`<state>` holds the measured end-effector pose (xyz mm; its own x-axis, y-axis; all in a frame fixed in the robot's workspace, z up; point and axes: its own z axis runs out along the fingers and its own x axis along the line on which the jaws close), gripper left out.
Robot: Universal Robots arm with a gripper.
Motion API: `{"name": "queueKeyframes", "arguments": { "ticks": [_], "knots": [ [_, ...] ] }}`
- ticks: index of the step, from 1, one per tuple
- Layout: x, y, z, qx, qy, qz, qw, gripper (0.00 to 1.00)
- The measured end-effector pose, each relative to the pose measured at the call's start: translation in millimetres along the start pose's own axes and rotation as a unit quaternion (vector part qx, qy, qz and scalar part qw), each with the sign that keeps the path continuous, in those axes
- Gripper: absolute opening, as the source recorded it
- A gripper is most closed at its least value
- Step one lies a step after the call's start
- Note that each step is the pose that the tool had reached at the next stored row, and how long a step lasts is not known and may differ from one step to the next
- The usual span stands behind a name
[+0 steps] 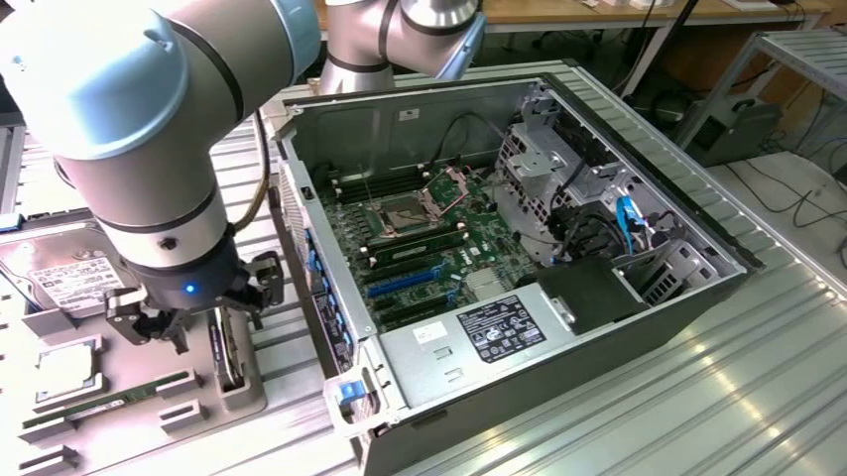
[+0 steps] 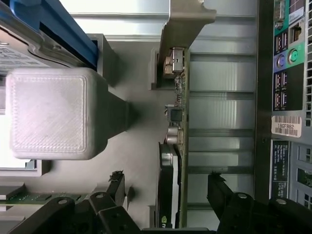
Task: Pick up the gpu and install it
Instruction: 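Pick up the gpu and move the gpu toward the slot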
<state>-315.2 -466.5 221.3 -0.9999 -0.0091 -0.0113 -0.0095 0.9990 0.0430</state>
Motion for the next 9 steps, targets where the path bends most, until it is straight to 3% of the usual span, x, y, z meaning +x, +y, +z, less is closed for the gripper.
{"name": "queueKeyframes", "arguments": {
  "ticks": [9],
  "knots": [
    [0.1,-0.2,3.6,0.0002,0.0,0.0,1.0,0.78]
  ]
}}
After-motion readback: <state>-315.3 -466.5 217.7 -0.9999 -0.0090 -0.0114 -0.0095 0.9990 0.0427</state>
